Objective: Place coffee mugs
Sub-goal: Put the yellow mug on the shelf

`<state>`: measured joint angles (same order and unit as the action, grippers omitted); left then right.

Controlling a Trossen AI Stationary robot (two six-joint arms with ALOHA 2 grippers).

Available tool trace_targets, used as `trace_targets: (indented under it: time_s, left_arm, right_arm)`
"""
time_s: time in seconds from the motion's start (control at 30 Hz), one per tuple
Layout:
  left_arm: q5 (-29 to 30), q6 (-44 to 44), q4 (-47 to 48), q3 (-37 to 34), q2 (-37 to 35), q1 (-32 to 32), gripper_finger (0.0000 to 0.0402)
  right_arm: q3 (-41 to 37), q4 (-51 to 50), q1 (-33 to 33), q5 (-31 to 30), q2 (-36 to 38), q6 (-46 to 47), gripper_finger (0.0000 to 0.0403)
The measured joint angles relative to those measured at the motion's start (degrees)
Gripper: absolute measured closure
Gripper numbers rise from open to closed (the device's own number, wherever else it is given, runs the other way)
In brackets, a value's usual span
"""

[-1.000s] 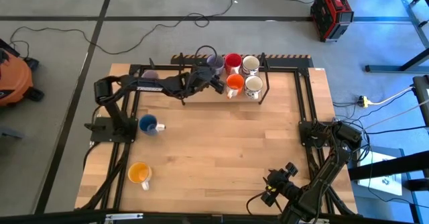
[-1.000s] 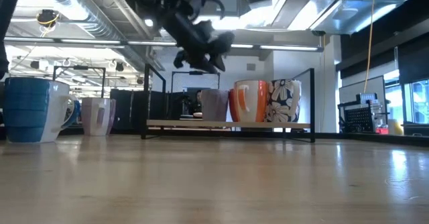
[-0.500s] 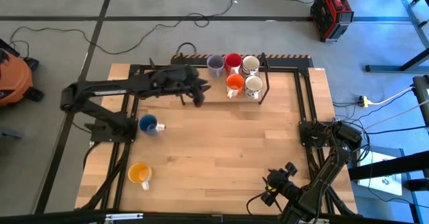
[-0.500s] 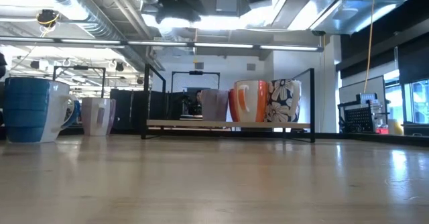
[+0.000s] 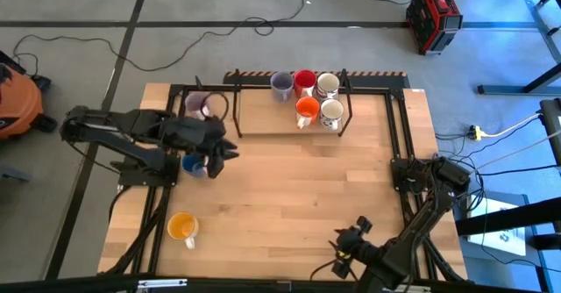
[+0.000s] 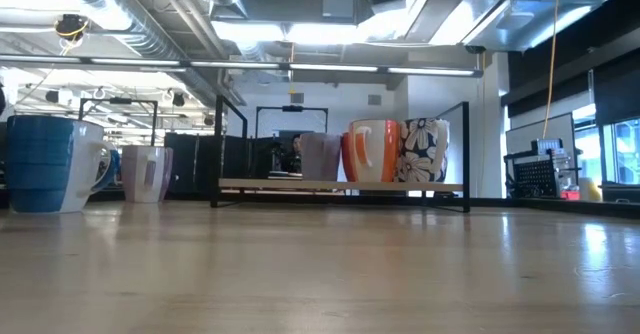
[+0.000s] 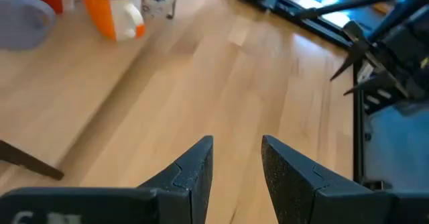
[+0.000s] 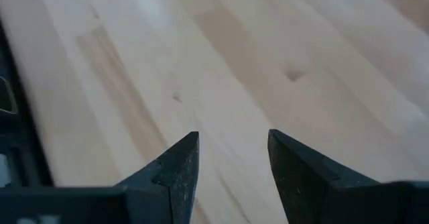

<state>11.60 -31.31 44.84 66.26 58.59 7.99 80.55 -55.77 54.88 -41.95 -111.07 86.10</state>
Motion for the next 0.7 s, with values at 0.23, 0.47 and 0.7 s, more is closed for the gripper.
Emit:
trace_targets:
  time_s: [0.23,0.47,0.7]
  left_arm:
    - [2.18,-2.86,7.86,0.0,0.27,8.95,0.028]
    - [2.28,-4.45,17.02,-0.02,-0.26,16.66,0.028]
    - [4.27,-5.94,19.18,-3.36,-3.17,25.32,0.028]
  right_arm:
    - [0.02,9.03,-5.61,1.49,0.0,-8.34,0.0236]
    - [0.03,27.5,-13.5,3.32,-0.27,-25.88,0.0236]
    - [0.04,47.19,-21.81,10.07,-1.39,-37.22,0.0236]
